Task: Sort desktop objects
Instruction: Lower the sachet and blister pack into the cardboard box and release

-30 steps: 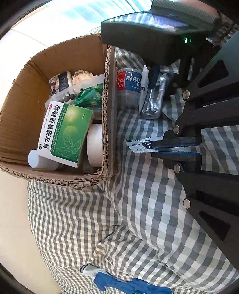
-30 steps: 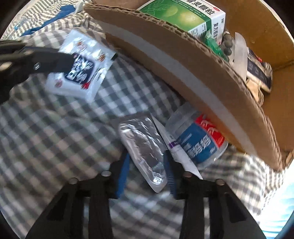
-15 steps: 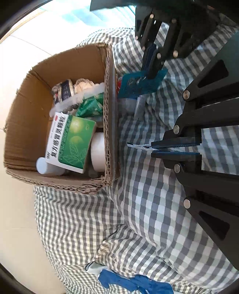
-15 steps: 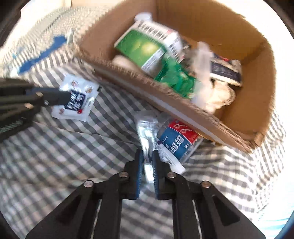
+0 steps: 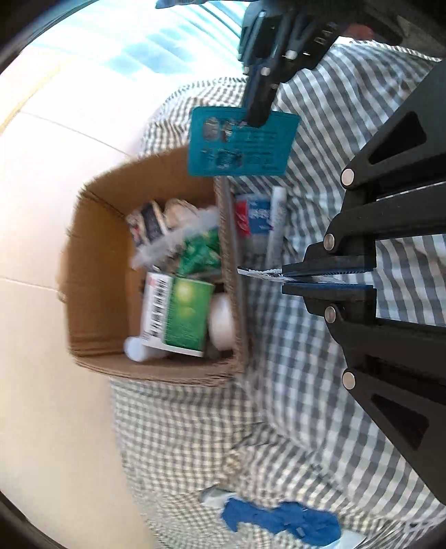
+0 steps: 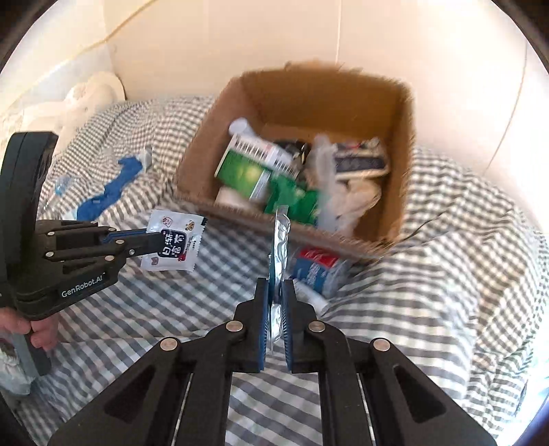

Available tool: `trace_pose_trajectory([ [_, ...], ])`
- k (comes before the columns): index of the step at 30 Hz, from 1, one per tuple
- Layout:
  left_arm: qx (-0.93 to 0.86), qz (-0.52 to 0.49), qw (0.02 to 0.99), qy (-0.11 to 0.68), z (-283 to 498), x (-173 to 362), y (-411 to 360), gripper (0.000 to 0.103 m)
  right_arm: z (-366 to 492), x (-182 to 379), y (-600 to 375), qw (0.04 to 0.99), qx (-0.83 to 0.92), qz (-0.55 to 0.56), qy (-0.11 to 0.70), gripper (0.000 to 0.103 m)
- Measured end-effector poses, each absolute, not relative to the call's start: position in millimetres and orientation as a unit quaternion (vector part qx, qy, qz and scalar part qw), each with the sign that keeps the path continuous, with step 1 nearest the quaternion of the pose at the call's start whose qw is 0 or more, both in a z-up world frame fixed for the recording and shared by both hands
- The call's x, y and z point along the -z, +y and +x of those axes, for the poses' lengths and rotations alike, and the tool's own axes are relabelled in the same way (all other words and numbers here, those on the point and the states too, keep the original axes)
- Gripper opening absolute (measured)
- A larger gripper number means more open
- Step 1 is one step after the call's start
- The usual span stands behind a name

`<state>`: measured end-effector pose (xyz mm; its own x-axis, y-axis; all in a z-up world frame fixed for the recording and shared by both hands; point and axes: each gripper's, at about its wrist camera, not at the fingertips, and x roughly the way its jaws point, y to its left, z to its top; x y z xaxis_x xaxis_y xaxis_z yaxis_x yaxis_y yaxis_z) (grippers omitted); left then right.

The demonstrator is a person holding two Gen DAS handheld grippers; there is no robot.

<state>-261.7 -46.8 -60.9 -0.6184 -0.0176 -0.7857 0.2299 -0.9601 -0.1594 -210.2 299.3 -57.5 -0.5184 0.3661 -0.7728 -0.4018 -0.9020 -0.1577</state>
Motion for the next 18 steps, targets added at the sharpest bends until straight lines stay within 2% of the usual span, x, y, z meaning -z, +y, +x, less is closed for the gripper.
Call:
trace_pose_trajectory([
  [9,0.918,0.381,0.074,0.084,-293.4,8.1,-43.6,0.004,-209.0,-4.4,310.2,0.235,-0.894,-0.381,0.008,0.007],
  [18,0.929,0.352,0.095,0.062,-352.1,-11.1,-63.7,0.004,-243.5,-26.3,342.0,0.235,-0.906,-0.352,0.019,0.007],
])
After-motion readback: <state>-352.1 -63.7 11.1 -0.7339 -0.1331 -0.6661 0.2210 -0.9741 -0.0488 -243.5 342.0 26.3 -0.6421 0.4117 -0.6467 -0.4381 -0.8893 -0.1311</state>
